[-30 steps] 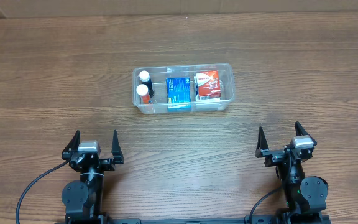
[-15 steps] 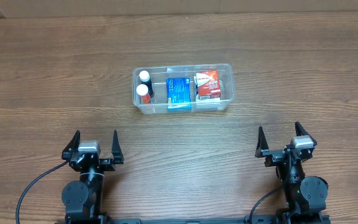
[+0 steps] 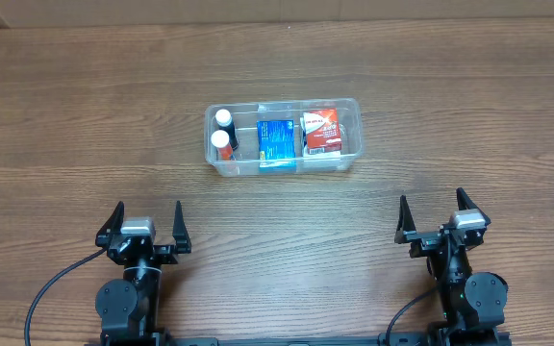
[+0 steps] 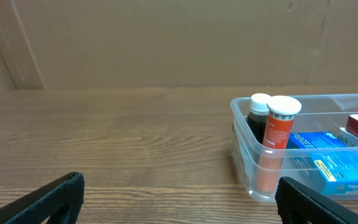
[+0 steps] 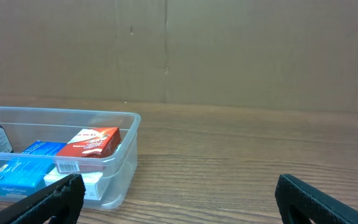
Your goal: Pack container
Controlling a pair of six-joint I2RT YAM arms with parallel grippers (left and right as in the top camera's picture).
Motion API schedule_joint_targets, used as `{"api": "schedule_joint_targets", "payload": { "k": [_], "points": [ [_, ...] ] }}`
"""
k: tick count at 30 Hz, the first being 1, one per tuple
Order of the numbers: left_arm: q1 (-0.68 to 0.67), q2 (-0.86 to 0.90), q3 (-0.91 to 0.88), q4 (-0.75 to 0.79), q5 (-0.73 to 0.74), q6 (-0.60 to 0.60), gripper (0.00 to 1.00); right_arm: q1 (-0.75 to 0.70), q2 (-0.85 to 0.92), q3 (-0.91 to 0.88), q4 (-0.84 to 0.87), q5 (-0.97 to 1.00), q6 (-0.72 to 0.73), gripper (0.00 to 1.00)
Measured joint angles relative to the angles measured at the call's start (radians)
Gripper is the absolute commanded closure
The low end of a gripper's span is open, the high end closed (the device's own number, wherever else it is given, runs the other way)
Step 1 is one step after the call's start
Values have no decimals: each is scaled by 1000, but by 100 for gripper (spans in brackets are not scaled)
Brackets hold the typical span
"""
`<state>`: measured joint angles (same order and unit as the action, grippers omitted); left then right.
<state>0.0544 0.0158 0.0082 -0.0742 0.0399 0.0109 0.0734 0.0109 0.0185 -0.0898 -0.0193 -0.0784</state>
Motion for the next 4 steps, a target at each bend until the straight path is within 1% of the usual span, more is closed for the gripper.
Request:
{"api": "schedule_joint_targets", "payload": {
  "k": [4],
  "points": [
    [0,0,0,0,0,0,0,0,0,0,0,0,-1,0]
  ]
}}
